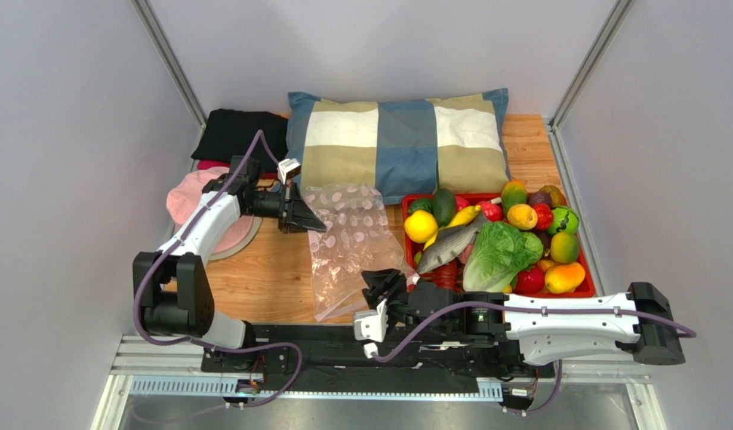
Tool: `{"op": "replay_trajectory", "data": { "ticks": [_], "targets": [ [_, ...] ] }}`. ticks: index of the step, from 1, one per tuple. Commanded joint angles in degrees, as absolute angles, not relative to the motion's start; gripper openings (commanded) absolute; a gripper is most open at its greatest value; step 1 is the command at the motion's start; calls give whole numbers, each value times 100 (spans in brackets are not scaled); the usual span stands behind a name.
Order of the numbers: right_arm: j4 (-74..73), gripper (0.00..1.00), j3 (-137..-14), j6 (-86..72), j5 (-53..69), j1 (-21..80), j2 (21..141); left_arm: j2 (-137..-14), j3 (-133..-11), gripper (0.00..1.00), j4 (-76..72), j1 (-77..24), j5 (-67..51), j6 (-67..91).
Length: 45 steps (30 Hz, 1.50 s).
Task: Place the food in the zip-top bag and seal the zipper
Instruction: Pick up the zipper food storage bag at the center of the board.
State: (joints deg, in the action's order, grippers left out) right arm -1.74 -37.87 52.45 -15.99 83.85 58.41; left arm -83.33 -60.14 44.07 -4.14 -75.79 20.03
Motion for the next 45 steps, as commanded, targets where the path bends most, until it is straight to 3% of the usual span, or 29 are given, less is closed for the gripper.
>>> {"op": "replay_trajectory", "data": {
  "ticks": [1,14,21,37,45],
  "targets": [
    [-404,46,-3710,5309,-1380,8411,5423,-8463,-6012,0,4166,-273,-7954,2188],
    [-44,44,-3401,5028,-1871,8095,5669,-8604,-6020,0,4333,-202,-8139,1995],
    [-53,43,-3042,5141,-1477,8060,5309,-8727,-6029,0,4289,-150,-8262,2074],
    [193,52,-2900,5106,-1081,8060,5484,-8763,-5985,0,4228,-114,-8350,2180],
    [746,63,-2725,5247,-1230,8060,5844,-8789,-5941,0,4122,-114,-8411,2259]
  ]
}}
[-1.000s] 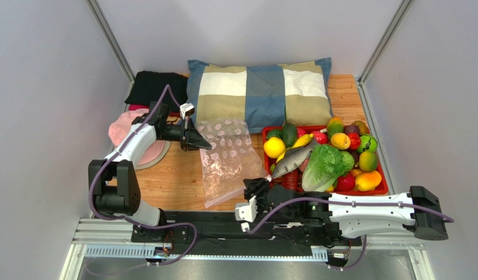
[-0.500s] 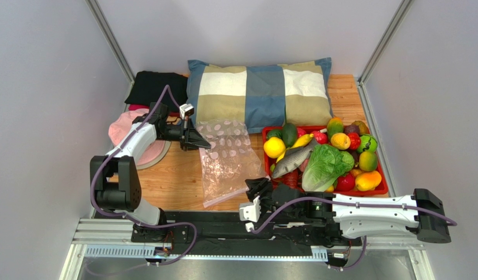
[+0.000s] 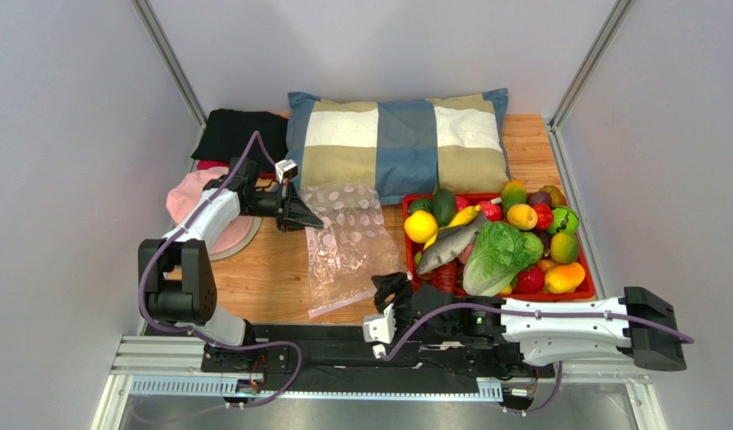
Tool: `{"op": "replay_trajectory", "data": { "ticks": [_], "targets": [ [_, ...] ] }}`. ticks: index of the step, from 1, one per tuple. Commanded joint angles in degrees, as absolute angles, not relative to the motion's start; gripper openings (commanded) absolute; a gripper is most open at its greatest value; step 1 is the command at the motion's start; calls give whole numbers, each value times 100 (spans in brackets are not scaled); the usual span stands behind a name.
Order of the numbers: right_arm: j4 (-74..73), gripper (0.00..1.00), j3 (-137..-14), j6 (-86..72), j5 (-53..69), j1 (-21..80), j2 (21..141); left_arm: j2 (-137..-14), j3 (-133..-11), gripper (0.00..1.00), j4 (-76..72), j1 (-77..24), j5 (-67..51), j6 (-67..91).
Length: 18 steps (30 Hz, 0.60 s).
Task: Place the food in the zip-top bag and seal the zipper
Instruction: Pick up the zipper food storage bag at the center of the board.
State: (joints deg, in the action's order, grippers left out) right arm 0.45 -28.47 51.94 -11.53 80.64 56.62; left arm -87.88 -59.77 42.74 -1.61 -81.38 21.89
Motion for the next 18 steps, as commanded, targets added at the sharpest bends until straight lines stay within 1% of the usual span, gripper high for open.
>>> {"op": "replay_trajectory", "data": {
  "ticks": [1,4,5,7,8,10,11,13,14,18],
  "targets": [
    [843,64,-2725,5273,-1274,8068,5897,-8798,-5924,0,4105,-114,-8420,2285],
    [1440,62,-2646,5396,-1493,8060,6230,-8807,-5906,0,4078,-114,-8455,2285],
    [1589,57,-2628,5501,-1529,8051,6318,-8798,-5898,0,4087,-114,-8446,2285],
    [1836,51,-2575,5572,-1599,8051,6363,-8772,-5889,0,4078,-114,-8455,2285],
    [1863,40,-2575,5581,-1652,8051,6398,-8763,-5880,0,4069,-114,-8464,2285],
    [1916,26,-2619,5572,-1810,8051,6425,-8728,-5845,0,4052,-114,-8473,2285],
    [1916,15,-2628,5572,-1863,8042,6416,-8728,-5836,0,4034,-114,-8464,2285],
    [1829,7,-2794,5520,-2055,8042,6355,-8692,-5827,0,4043,-106,-8455,2268],
    [1724,0,-2891,5476,-2118,8025,6328,-8666,-5827,0,4060,-105,-8420,2224],
    [584,0,-3558,4932,-2118,7823,6030,-8666,-5993,0,4420,-88,-8122,1761]
  ]
}}
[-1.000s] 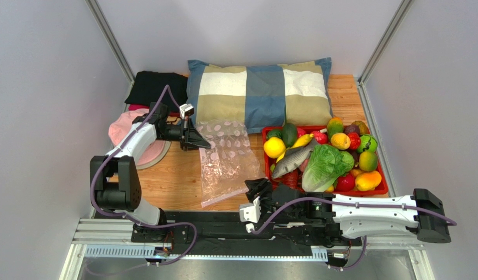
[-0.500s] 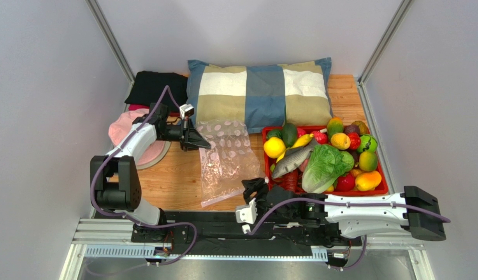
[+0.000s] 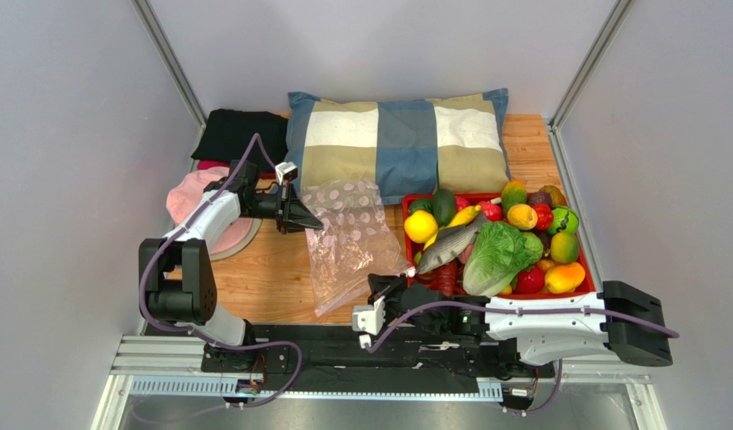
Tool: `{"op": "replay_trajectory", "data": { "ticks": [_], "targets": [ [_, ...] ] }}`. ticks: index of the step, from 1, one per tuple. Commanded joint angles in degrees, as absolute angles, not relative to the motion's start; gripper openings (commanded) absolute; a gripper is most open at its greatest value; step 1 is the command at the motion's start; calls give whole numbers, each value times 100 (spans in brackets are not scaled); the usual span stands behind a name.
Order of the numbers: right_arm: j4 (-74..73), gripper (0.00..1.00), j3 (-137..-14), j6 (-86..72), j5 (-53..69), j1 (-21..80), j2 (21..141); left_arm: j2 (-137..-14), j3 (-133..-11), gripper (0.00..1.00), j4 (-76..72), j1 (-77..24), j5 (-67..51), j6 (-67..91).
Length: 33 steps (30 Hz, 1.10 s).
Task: Place the food in the zip-top bag and seal the zipper
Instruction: Pick up the zipper food storage bag at the center of the board.
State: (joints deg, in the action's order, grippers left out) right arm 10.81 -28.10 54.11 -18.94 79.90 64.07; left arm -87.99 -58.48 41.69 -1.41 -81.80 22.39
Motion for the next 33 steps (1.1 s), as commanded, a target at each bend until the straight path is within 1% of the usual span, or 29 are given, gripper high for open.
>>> {"op": "replay_trajectory", "data": {
  "ticks": [1,3,4,6,7,10,11,12,13,14,15,16,19,20,22,23,24,25,27,31,33],
  "targets": [
    [423,0,-3673,4731,-2083,7796,5855,-8675,-6081,0,4760,-70,-7895,1601],
    [72,0,-3972,4580,-2057,7752,5644,-8701,-6380,9,5131,-35,-7700,1041],
    [18,0,-4060,4457,-1987,7735,5434,-8727,-6494,20,5550,-35,-7551,820],
    [-245,0,-4227,4377,-1855,7638,5239,-8754,-6793,27,5948,149,-7427,301],
    [-281,0,-4262,4360,-1689,7594,5143,-8745,-6890,35,6307,158,-7183,-162],
    [-386,0,-4420,4351,-1242,7401,4914,-8544,-7110,50,6722,219,-6682,-692],
    [-404,0,-4464,4333,-1126,7348,4852,-8404,-7180,54,6845,272,-6567,-807],
    [-422,0,-4561,4307,-994,7200,4843,-8315,-7198,55,6942,446,-6487,-957],
    [-457,0,-4622,4281,-689,7120,4817,-8219,-7216,61,7143,561,-6365,-1071],
    [-466,0,-4675,4193,-555,7050,4816,-8044,-7259,71,7250,702,-6285,-1307],
    [-579,0,-4745,4140,-388,6910,4834,-7972,-7329,72,7338,1025,-6232,-1457],
    [-658,0,-4920,4087,-91,6847,4843,-7911,-7452,85,7574,1194,-6110,-1624],
    [-966,0,-5263,3824,482,6706,5018,-7761,-8163,86,7890,1773,-6056,-2117],
    [-1062,0,-5395,3649,483,6697,5106,-7743,-8609,86,7997,1819,-6030,-2275],
    [-1256,0,-5746,3009,379,6601,5438,-7621,-8858,85,7850,1819,-5898,-2154],
    [-1309,0,-5861,2762,343,6540,5580,-7385,-8825,85,7657,1819,-5906,-1953],
    [-1414,0,-5975,2142,334,6365,5694,-7244,-8755,85,7429,1819,-5871,-1316],
    [-1493,0,-6133,1823,308,6250,5939,-7094,-8649,84,6957,1819,-5749,-996],
    [-1879,0,-6581,1172,369,5909,6186,-6760,-8377,83,6576,1828,-5626,-128],
    [-2451,0,-7118,-469,912,5336,6723,-6417,-8087,81,5926,1811,-5529,744],
    [-2540,0,-7241,-938,1063,5055,6925,-6302,-8103,80,5845,1819,-5441,861]
  ]
}}
